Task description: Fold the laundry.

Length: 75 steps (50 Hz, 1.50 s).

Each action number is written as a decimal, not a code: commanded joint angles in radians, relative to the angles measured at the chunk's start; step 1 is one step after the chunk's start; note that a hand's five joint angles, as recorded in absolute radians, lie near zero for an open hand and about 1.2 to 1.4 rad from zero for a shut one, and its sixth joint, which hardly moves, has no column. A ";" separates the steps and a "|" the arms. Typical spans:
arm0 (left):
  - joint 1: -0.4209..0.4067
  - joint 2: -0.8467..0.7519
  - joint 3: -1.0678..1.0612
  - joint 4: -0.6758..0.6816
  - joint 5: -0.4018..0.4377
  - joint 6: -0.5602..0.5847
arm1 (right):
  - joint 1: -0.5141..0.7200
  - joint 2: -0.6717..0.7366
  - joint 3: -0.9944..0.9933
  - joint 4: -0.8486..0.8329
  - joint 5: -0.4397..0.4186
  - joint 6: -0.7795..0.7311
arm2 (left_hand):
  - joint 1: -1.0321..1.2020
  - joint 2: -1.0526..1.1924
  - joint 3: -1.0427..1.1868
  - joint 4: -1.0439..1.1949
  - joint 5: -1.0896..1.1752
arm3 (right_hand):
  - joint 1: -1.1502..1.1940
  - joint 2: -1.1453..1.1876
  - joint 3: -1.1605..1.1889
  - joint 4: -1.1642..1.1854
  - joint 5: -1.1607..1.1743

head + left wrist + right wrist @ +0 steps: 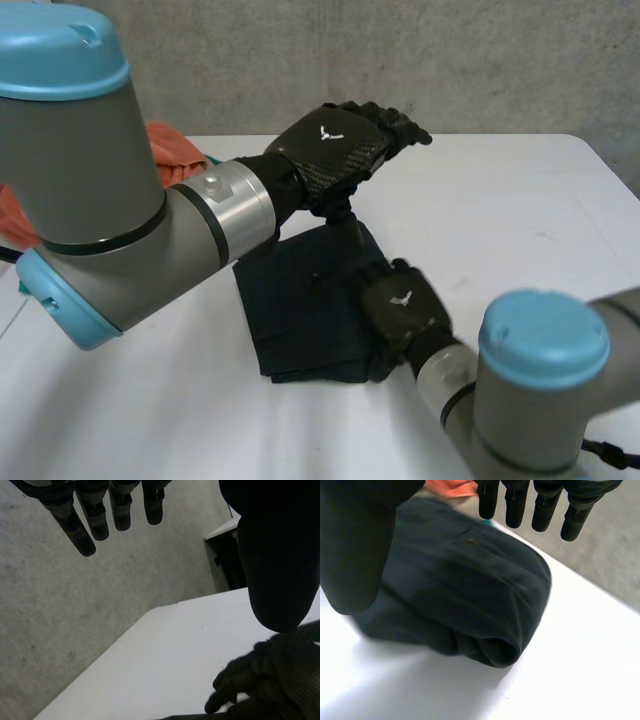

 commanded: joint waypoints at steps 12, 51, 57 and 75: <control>0.009 0.053 -0.009 0.016 0.003 -0.011 | -0.151 0.169 -0.209 0.228 -0.155 0.358 | 0.004 -0.006 0.004 -0.022 -0.049 | -0.037 -0.019 -0.030 -0.041 -0.049; 0.035 0.007 -0.006 0.048 0.003 -0.020 | -0.552 0.831 -1.397 0.283 0.178 0.242 | 0.004 -0.006 0.004 -0.022 -0.049 | 1.184 1.202 1.192 1.181 1.173; 0.036 -0.007 -0.001 0.048 0.003 -0.020 | -0.645 0.955 -1.615 0.305 0.199 0.241 | 0.004 -0.006 0.004 -0.022 -0.049 | 1.184 1.202 1.192 1.181 1.173; 0.033 -0.012 0.000 0.047 0.003 -0.020 | -0.795 0.975 -1.572 0.366 0.043 0.250 | 0.004 -0.006 0.004 -0.022 -0.049 | -0.037 -0.019 -0.030 -0.041 -0.049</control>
